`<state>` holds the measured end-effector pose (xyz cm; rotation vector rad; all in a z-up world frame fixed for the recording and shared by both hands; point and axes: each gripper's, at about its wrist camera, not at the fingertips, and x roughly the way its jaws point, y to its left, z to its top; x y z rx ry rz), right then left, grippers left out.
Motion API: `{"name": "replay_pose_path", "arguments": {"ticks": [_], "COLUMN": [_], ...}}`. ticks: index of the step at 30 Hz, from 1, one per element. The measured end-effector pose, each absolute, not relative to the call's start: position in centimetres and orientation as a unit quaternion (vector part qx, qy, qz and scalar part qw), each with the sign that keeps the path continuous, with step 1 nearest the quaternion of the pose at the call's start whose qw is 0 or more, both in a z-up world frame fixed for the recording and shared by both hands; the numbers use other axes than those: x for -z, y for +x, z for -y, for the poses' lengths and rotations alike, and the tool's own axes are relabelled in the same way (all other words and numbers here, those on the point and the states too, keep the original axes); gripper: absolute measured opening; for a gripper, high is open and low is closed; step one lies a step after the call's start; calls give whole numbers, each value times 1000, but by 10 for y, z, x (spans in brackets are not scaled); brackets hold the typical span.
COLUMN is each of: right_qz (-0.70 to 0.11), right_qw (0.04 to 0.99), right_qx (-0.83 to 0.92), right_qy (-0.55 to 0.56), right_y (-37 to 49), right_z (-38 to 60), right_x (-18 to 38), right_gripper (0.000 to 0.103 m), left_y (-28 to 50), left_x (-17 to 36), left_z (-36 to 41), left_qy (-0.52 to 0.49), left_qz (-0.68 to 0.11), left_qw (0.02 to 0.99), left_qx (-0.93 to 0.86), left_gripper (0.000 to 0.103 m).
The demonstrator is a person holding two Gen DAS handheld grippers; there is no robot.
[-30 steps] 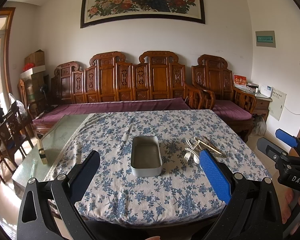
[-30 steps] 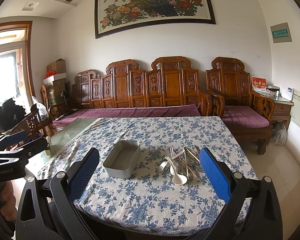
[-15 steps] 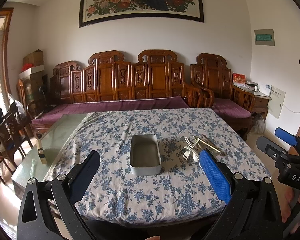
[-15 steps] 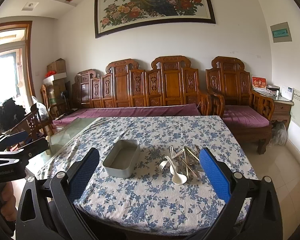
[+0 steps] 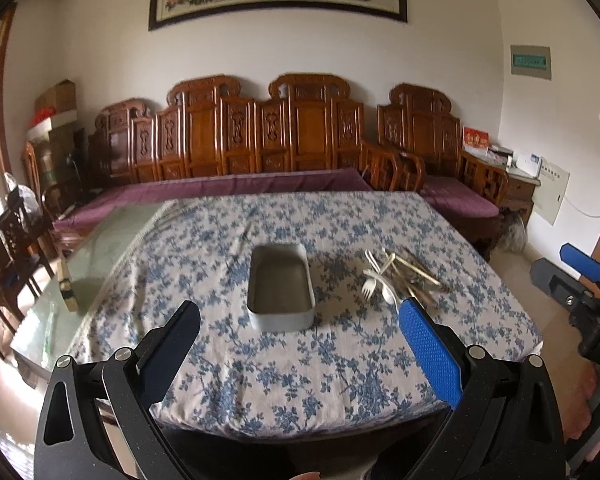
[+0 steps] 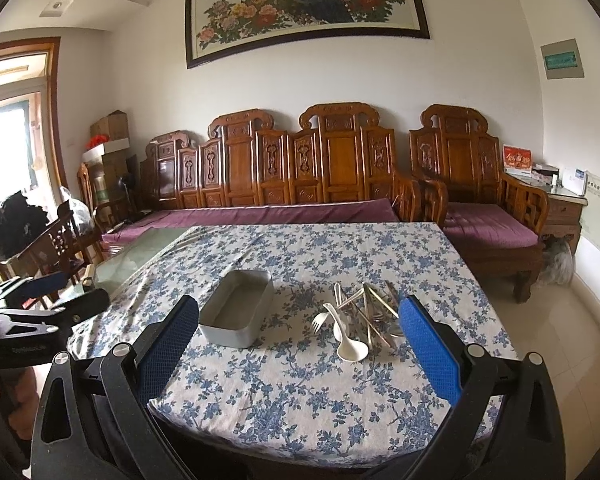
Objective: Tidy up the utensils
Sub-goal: 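Reach the right tool into the utensil pile and grasp a white plastic spoon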
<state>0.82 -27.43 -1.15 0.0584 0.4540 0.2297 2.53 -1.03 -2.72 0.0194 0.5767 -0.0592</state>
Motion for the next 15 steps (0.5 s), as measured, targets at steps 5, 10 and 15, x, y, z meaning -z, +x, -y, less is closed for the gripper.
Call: {"name": "replay_pose_path", "arguments": {"ticks": [5,10,15], "right_qz": [-236,-254,-277], "right_qw": [965,960,954], "right_qx": [-113,-115,-116], "right_qy": [28,26,18], "right_y": [25,45,70], "right_z": [281,286,290], "right_x": [30,52,74], "right_gripper": [101,97,91], "left_y": [45,66,86], "left_x": [48,70,86], "left_z": [15,19,21], "left_qy": [13,20,26], "left_qz": [-306,-329,-347], "left_qw": [951,943,936], "left_qx": [36,39,49], "left_gripper": [96,96,96]}}
